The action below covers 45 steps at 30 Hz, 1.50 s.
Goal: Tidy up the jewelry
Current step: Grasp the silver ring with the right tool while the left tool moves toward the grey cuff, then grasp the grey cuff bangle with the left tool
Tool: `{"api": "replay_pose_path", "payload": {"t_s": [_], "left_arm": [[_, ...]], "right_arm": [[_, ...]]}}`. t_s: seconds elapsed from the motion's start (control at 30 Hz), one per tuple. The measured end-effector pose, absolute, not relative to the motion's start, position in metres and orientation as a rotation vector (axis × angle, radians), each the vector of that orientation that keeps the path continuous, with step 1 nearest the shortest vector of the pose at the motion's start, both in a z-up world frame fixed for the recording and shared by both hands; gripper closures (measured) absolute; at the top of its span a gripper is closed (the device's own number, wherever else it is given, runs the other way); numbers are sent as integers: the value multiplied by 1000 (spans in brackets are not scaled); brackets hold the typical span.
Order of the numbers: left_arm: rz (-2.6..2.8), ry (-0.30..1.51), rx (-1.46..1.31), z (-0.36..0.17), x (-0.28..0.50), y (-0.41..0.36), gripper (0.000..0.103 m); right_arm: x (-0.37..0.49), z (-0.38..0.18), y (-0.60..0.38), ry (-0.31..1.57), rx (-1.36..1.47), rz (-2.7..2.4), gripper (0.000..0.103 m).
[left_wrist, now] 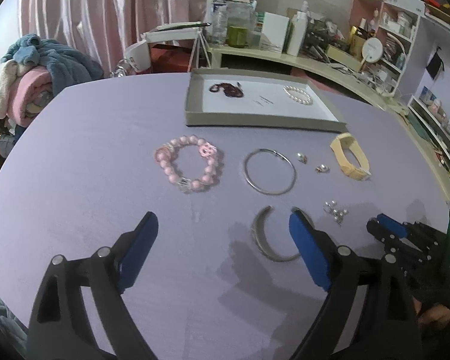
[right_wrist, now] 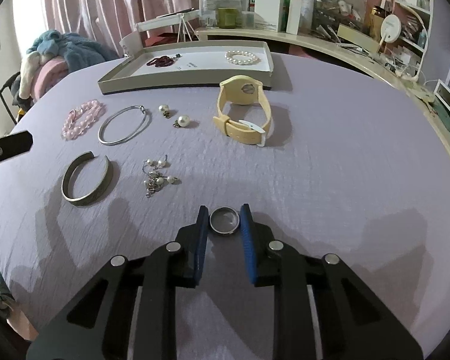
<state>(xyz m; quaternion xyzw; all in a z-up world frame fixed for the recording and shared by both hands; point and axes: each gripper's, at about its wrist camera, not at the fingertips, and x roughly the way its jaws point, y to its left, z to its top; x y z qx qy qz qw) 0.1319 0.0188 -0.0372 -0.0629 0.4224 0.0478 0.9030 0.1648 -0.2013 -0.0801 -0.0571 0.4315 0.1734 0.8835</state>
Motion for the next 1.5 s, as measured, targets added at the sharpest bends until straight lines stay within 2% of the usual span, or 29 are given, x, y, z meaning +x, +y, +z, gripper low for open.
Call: {"api": "replay_pose_path", "payload": {"t_s": [0.17,0.37,0.9,1.0,1.1,1.27,1.5], "left_arm": [[53,902,-101,-48,138,3,7],[20,944,-70,-65,152,-18,4],[65,1022,-52,-95,179,-41,4],[75,1034,-35,-99,181,-44,11],[59,1004,-24,-95,181,-48,35],[28,1003,-43,-93,180,-42,37],[77,915,-97,-55,173,-8,37]], "right_arm": [[165,-76,-215,900,-76,333,81],[164,-66,-229,877,-52,312,81],[169,-56,-253,867,-12,268,81],[172,-55,-253,870,-8,273,81],[175,-54,-252,870,-3,282,81],[181,-48,-244,856,2,312,81],[197,-28,-231,799,46,364,81]]}}
